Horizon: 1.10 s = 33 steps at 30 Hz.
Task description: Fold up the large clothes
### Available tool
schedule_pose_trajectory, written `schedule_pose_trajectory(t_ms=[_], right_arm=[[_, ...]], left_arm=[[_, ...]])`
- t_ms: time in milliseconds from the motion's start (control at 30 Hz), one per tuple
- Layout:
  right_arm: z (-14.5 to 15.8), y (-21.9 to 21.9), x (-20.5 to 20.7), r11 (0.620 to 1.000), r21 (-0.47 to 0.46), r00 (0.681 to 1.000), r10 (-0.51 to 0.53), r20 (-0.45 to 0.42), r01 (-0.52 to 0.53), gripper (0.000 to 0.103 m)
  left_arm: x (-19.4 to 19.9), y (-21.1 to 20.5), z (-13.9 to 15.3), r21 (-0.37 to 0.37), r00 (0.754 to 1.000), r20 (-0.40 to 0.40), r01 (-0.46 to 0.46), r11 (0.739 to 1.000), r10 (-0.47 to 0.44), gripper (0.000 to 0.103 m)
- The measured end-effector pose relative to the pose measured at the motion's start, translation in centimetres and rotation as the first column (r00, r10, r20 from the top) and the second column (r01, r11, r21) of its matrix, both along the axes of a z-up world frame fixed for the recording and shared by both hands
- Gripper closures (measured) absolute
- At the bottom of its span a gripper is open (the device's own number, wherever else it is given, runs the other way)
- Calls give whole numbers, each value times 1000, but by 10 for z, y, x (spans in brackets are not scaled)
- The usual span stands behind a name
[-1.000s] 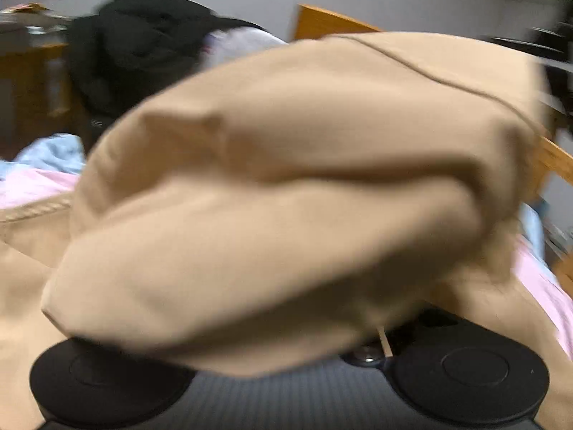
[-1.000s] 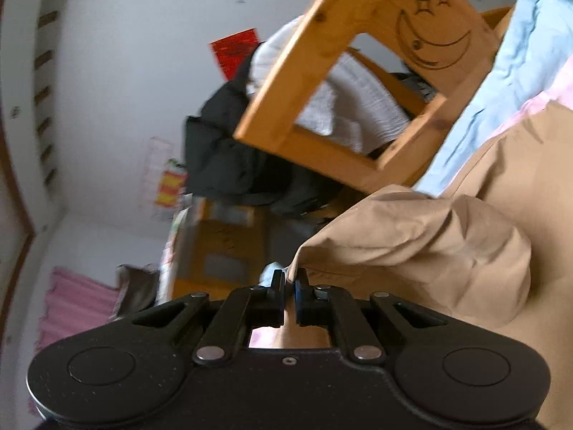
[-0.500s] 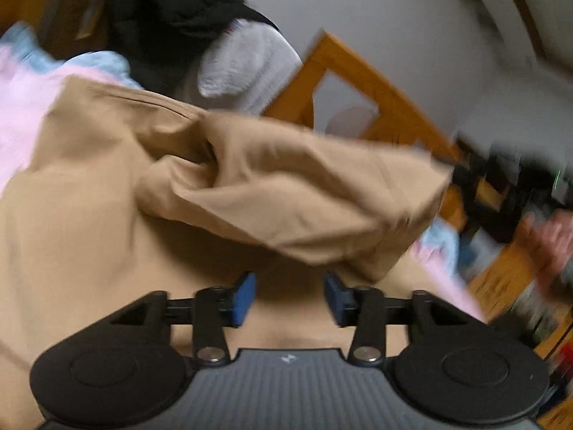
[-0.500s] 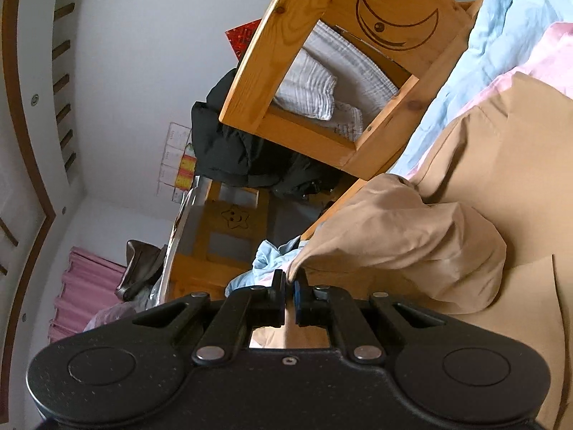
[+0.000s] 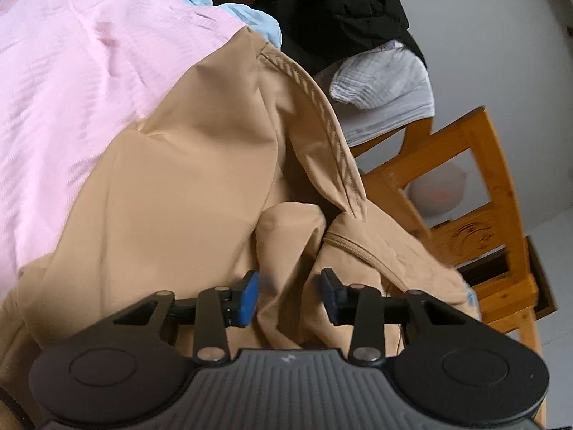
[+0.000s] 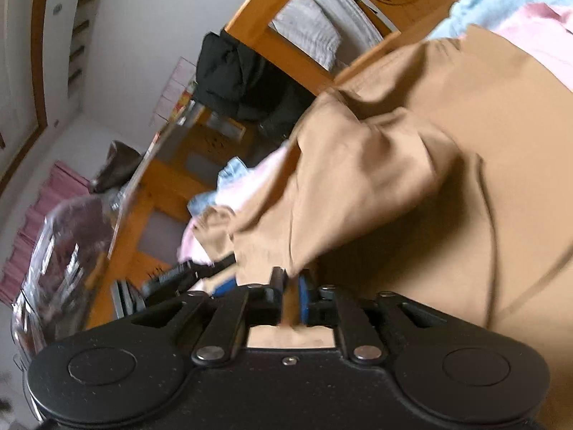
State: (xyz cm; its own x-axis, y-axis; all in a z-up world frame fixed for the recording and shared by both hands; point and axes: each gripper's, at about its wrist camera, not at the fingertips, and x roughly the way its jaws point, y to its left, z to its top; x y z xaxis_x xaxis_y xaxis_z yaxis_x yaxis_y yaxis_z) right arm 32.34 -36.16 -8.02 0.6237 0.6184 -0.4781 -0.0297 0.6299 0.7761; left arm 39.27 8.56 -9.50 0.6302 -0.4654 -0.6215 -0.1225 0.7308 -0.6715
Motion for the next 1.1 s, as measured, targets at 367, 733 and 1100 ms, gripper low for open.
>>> schedule_pose_trajectory(t_ms=[367, 733, 1100], right_arm=[[-31, -92, 19, 906, 210, 924, -330, -192, 367, 46], [-30, -65, 115, 954, 120, 949, -249, -196, 275, 96], [-21, 8, 79, 797, -592, 963, 52, 264, 119, 100]], left_arm=[[1, 4, -2, -3, 999, -47, -2, 1000, 2, 61], [18, -21, 22, 143, 998, -25, 54, 988, -51, 103], [40, -11, 29, 343, 995, 23, 81, 936, -95, 103]])
